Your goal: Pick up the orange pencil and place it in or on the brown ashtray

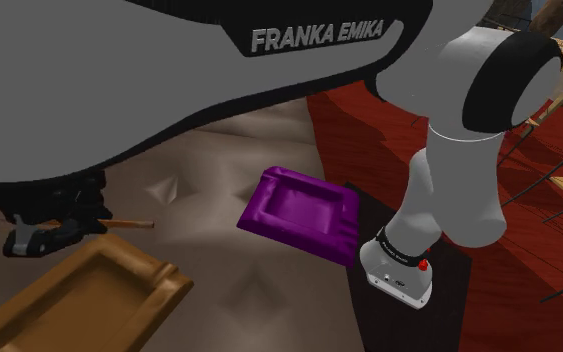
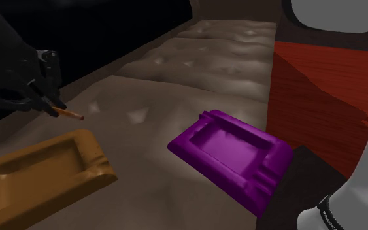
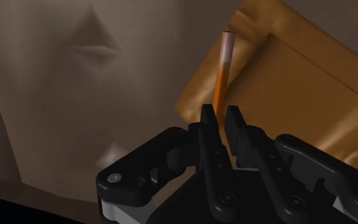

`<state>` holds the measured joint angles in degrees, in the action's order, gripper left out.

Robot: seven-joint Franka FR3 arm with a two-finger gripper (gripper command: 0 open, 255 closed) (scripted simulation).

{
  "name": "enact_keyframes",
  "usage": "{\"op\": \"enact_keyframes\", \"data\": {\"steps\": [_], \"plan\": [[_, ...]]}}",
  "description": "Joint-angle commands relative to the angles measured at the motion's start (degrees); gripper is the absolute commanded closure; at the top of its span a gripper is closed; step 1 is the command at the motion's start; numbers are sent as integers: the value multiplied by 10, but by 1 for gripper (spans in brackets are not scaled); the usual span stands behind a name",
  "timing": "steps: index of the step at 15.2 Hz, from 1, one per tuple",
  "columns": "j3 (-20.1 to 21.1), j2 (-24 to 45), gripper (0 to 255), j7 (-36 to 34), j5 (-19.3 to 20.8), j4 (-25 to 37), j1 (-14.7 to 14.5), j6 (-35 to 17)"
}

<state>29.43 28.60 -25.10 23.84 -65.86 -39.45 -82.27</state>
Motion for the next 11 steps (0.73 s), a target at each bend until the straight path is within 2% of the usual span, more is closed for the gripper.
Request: {"op": "enact_keyframes", "data": {"steps": [1, 4, 5, 11], "plan": [[1, 30, 255, -20, 11, 49, -33, 25], [-1, 80, 255, -43, 28, 136, -90, 67], [-6, 123, 255, -51, 43, 214, -133, 101], [2, 92, 255, -70, 28, 107, -100, 33]]}}
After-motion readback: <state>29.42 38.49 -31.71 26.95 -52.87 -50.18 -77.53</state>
